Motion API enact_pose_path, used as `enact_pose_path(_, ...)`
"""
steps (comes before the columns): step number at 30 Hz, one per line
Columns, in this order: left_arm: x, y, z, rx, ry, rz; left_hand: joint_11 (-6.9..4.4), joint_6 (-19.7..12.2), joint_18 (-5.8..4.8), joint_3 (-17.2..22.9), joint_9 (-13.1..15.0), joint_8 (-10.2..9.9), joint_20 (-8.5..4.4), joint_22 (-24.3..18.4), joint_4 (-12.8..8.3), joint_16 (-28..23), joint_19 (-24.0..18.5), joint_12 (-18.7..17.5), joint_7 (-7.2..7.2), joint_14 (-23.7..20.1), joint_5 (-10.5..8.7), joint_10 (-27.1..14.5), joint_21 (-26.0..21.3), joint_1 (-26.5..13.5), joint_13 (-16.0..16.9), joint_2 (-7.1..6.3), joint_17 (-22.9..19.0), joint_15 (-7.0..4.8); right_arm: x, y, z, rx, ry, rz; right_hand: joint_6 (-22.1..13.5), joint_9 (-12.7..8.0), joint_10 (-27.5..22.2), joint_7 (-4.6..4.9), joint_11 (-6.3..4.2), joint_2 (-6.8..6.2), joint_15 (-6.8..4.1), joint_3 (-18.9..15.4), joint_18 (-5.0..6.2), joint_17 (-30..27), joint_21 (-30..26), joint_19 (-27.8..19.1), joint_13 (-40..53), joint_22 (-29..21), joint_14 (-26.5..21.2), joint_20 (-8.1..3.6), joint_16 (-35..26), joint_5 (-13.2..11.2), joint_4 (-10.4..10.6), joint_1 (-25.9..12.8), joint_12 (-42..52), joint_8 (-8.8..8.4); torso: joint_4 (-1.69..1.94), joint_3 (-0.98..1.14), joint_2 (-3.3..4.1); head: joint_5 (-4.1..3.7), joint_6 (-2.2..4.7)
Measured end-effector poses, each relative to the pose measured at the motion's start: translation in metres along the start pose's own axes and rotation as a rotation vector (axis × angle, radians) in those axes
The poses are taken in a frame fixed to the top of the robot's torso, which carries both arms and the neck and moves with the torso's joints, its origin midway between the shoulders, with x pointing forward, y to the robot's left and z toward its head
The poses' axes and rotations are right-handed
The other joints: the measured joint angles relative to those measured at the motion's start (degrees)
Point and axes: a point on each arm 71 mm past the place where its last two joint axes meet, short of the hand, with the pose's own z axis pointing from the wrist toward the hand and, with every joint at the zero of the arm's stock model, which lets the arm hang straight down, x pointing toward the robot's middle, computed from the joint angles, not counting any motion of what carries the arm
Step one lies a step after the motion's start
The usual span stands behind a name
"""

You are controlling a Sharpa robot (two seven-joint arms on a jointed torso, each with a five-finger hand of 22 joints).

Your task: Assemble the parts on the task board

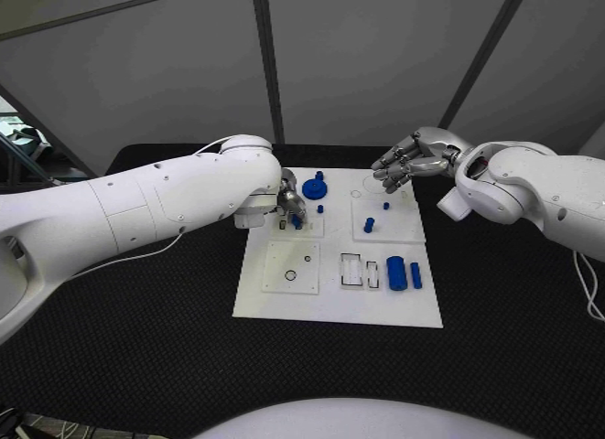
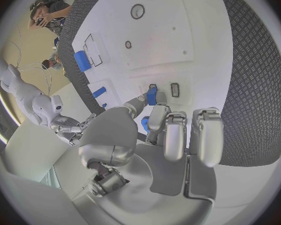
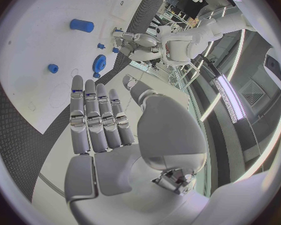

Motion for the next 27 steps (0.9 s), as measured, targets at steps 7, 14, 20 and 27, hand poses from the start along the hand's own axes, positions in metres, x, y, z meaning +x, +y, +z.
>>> enact_pose_path(7, 0.0005, -0.0006, -0.0001, 0.002, 0.003, 0.001, 0.02, 0.1, 0.00, 0.2, 0.0, 0.0, 0.00, 0.0, 0.2, 0.0, 0.0, 0.0, 0.08, 0.0, -0.01, 0.0, 0.0, 0.0, 0.0, 0.00, 0.0, 0.00, 0.0002, 0.0002, 0.0000, 0.000, 0.001, 0.000, 0.0, 0.0, 0.0, 0.00, 0.00, 0.00, 0.00, 0.0, 0.00, 0.0, 0.0, 0.0, 0.0, 0.0, 0.0, 0.00, 0.0, 0.0, 0.0, 0.0, 0.0, 0.00, -0.01, 0.01, 0.01, -0.15, -0.03)
enact_pose_path(14, 0.0031, -0.0009, 0.0006, 0.003, 0.013, 0.005, 0.04, 0.1, -0.01, 0.2, 0.0, -0.2, 0.00, 0.0, 0.2, 0.0, 0.0, 0.0, 0.08, 0.0, -0.06, 0.0, 0.0, 0.0, 0.0, 0.00, 0.0, 0.00, 0.0005, 0.0004, 0.0004, -0.001, 0.002, 0.000, 0.0, 0.0, 0.0, 0.00, 0.00, 0.00, 0.00, 0.0, 0.00, 0.0, 0.0, 0.0, 0.0, 0.0, 0.0, 0.00, 0.0, 0.0, 0.0, 0.0, 0.0, 0.00, -0.01, -0.01, 0.01, -0.21, -0.20)
enact_pose_path(20, 0.0030, -0.0011, 0.0004, 0.003, 0.014, 0.006, 0.04, 0.1, 0.00, 0.2, 0.0, 0.1, 0.00, 0.0, 0.2, 0.0, 0.0, 0.0, 0.08, 0.0, -0.07, 0.0, 0.0, 0.0, 0.0, 0.00, 0.0, 0.00, 0.0008, 0.0006, 0.0008, -0.001, 0.003, 0.000, 0.0, 0.0, 0.0, 0.00, 0.00, 0.00, 0.00, 0.0, 0.00, 0.0, 0.0, 0.0, 0.0, 0.0, 0.0, 0.00, 0.0, 0.0, 0.0, 0.0, 0.0, 0.00, -0.01, -0.02, 0.01, -0.22, -0.21)
enact_pose_path(27, 0.0028, -0.0010, 0.0004, 0.003, 0.017, 0.009, 0.05, 0.1, 0.00, 0.2, 0.1, 0.1, 0.00, 0.0, 0.2, 0.0, 0.0, 0.0, 0.09, 0.0, -0.13, 0.0, 0.0, 0.0, 0.0, 0.00, 0.0, 0.00, 0.0013, 0.0009, 0.0013, -0.002, 0.005, 0.000, 0.0, 0.0, 0.0, 0.00, 0.00, 0.00, 0.00, 0.0, 0.00, 0.0, 0.0, 0.0, 0.0, 0.0, 0.0, 0.00, 0.0, 0.0, 0.0, 0.0, 0.0, 0.00, -0.01, -0.01, 0.00, -0.16, -0.24)
